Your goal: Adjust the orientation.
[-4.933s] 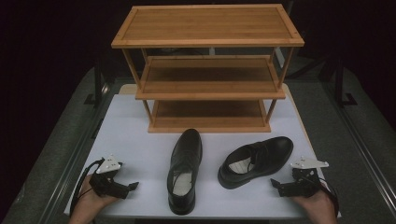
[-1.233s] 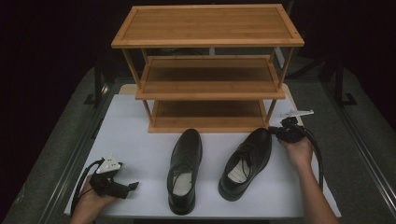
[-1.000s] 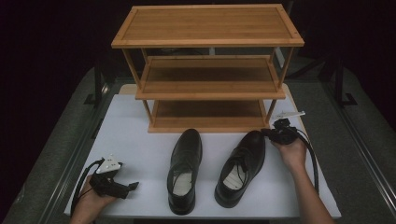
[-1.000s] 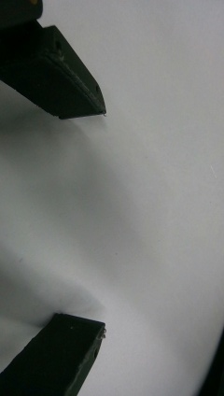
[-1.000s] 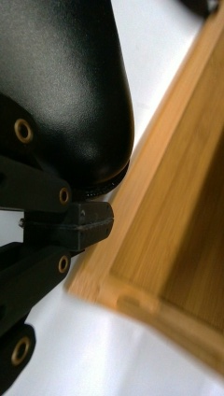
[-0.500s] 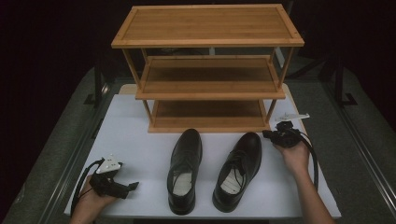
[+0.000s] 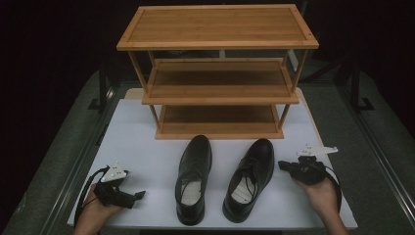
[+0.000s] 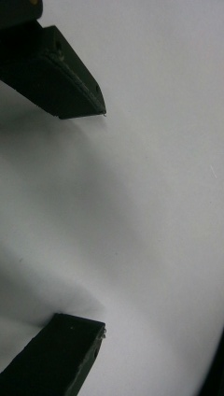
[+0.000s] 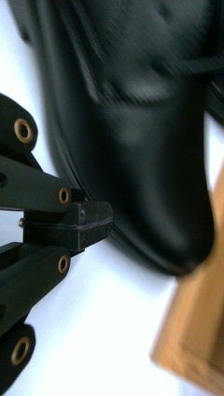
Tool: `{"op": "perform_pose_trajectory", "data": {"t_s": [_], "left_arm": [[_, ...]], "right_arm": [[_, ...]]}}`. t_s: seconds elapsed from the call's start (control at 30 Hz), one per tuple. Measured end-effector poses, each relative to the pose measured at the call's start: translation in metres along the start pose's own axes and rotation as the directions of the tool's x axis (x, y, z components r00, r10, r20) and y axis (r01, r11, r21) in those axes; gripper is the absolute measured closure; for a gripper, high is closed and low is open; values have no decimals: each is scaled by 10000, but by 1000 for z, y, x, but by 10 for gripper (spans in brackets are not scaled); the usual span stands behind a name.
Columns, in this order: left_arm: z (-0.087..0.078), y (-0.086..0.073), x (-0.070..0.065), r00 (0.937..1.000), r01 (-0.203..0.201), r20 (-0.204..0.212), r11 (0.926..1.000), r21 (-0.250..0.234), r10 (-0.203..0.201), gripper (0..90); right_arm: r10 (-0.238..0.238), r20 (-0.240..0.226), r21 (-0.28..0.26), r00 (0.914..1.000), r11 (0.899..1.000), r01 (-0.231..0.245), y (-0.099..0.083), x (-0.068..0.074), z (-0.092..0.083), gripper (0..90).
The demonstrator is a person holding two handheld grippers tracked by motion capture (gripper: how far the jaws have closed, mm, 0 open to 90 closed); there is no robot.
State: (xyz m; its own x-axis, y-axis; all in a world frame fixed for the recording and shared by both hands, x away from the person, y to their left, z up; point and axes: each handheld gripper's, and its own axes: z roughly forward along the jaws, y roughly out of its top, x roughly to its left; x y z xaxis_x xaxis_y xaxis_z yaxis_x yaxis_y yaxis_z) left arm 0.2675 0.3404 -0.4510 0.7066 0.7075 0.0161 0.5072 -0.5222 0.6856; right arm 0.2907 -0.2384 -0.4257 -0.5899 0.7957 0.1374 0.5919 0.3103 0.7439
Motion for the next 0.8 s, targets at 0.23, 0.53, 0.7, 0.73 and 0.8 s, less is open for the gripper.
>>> {"op": "perform_pose_trajectory", "data": {"t_s": [0.23, 0.53, 0.7, 0.73, 0.8], "left_arm": [[0, 0, 0, 10000, 3, 1, 10000, -3, -3, 0], [0, 0, 0, 10000, 5, 6, 10000, 4, -5, 0], [0, 0, 0, 10000, 1, 1, 10000, 2, -1, 0], [0, 0, 0, 10000, -2, -1, 10000, 4, 2, 0], [0, 0, 0, 10000, 0, -5, 10000, 4, 0, 0]], "right_arm": [[-205, -638, 542, 9978, 9982, 239, -23, 26, 5, 899], [-276, -965, 654, 9949, 9973, 341, -25, 30, 13, 899], [-283, -1082, 651, 9937, 9972, 355, -22, 32, 17, 899], [-307, -1108, 619, 9934, 9974, 378, -21, 32, 19, 899], [-341, -1198, 673, 9922, 9968, 424, -18, 34, 22, 899]]}}
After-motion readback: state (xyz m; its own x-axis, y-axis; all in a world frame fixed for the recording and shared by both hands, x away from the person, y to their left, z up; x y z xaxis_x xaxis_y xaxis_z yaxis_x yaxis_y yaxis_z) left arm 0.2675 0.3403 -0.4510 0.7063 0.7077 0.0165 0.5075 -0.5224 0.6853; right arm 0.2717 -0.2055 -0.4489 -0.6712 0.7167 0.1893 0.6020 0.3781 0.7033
